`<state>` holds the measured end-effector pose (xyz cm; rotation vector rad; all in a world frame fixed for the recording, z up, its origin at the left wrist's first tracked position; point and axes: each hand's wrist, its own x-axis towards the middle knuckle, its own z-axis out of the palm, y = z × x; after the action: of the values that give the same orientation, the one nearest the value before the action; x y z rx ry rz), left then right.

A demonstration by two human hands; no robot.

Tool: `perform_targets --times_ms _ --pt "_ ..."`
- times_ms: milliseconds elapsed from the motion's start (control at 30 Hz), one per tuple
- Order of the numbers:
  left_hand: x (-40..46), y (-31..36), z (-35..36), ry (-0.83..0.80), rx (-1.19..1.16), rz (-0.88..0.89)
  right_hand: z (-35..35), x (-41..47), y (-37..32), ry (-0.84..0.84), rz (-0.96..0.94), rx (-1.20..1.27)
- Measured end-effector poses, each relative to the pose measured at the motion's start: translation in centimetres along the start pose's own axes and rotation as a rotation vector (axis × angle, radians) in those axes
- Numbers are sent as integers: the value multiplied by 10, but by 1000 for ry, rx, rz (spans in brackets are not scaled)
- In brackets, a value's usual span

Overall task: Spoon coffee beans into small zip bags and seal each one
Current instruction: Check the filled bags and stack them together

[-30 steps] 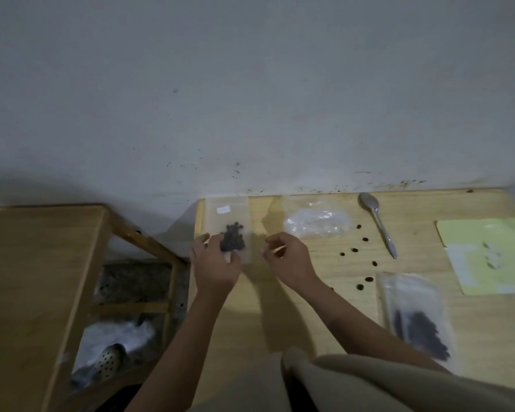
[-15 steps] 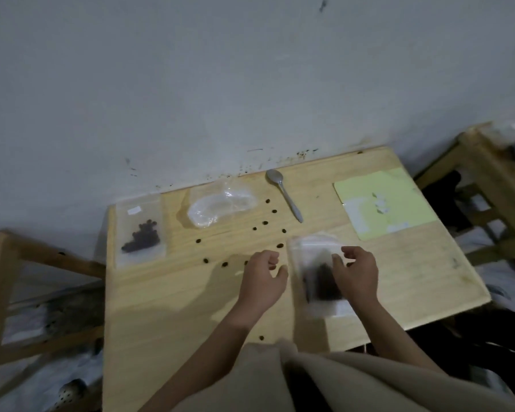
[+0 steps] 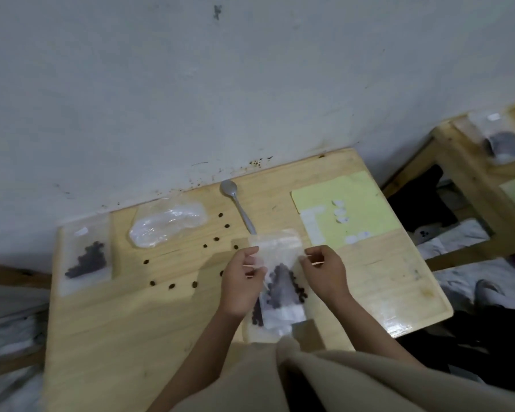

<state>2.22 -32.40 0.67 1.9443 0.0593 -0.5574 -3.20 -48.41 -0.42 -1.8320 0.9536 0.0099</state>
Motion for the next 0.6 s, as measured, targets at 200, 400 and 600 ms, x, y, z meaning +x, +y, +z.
perform_targets --times_ms 200,400,600 --pt "21 31 15 67 -95 63 -47 83 -4 217 -71 -115" --pt "37 57 31 106 -148 74 -62 152 -10 164 -18 -567" --pt "37 66 37 123 -172 36 -60 168 -16 108 -78 -607"
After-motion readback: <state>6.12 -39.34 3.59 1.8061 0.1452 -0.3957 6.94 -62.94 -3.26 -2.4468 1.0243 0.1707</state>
